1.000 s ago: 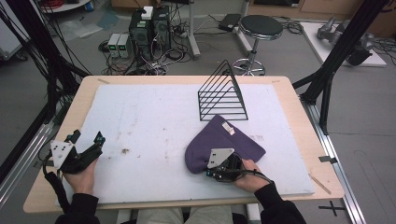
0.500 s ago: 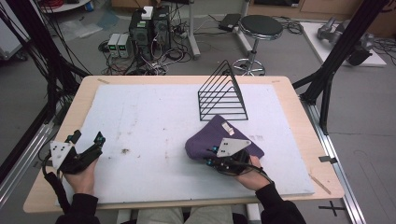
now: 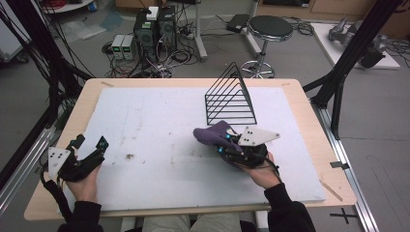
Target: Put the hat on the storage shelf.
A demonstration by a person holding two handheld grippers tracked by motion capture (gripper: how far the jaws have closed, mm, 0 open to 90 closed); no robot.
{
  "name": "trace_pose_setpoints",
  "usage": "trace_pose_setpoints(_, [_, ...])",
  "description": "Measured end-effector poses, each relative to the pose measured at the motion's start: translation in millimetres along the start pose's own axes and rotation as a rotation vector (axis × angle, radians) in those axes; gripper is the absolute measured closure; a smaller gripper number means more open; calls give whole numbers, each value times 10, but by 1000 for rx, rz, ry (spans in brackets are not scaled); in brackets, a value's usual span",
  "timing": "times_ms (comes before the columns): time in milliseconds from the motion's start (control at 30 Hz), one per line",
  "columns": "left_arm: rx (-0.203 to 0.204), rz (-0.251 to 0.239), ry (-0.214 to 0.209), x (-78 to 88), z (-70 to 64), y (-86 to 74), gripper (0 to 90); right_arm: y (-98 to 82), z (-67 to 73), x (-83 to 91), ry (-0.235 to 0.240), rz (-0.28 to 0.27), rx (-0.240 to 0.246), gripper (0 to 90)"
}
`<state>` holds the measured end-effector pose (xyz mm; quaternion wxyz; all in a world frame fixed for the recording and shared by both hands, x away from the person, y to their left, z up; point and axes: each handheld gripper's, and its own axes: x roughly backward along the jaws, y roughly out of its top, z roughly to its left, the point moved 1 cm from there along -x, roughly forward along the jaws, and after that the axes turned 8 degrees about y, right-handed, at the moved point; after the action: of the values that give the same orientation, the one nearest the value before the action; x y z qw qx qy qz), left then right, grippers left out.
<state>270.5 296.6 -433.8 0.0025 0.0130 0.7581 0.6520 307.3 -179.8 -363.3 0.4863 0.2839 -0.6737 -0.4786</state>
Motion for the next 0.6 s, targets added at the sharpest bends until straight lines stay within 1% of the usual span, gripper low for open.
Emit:
trace_pose_setpoints(67, [-6, 9, -18, -10, -6, 1, 218, 79, -36, 19, 11, -36, -17, 725])
trace_pose_setpoints(167, [-16, 11, -31, -19, -28, 17, 199, 192, -86, 49, 15, -55, -9, 725])
trace_pose_setpoints(200, [-14, 12, -43, -22, -37, 27, 196, 229, -97, 60, 19, -62, -11, 725])
trace_pose_setpoints(233, [-6, 11, -57, -26, -51, 36, 198, 264, -110, 70, 21, -70, -13, 725])
trace_pose_setpoints(267, [0, 8, -75, -28, -61, 42, 225, 297, -131, 79, 30, -80, -12, 725])
trace_pose_setpoints(300, [11, 2, -106, -30, -85, 55, 247, 322, -146, 87, 32, -87, -13, 725])
trace_pose_setpoints(333, [8, -1, -124, -35, -114, 68, 247, 363, -170, 97, 40, -102, -16, 725])
trace_pose_setpoints(367, [7, -2, -130, -39, -126, 73, 241, 404, -190, 107, 49, -116, -22, 725])
trace_pose_setpoints(433, [-1, 4, -156, -52, -167, 86, 225, 468, -209, 116, 50, -129, -20, 725])
trace_pose_setpoints(500, [-7, 8, -170, -57, -183, 92, 222, 546, -223, 120, 63, -145, -12, 724])
trace_pose_setpoints(600, [1, 5, -180, -54, -193, 105, 221, 676, -232, 125, 87, -170, -6, 724])
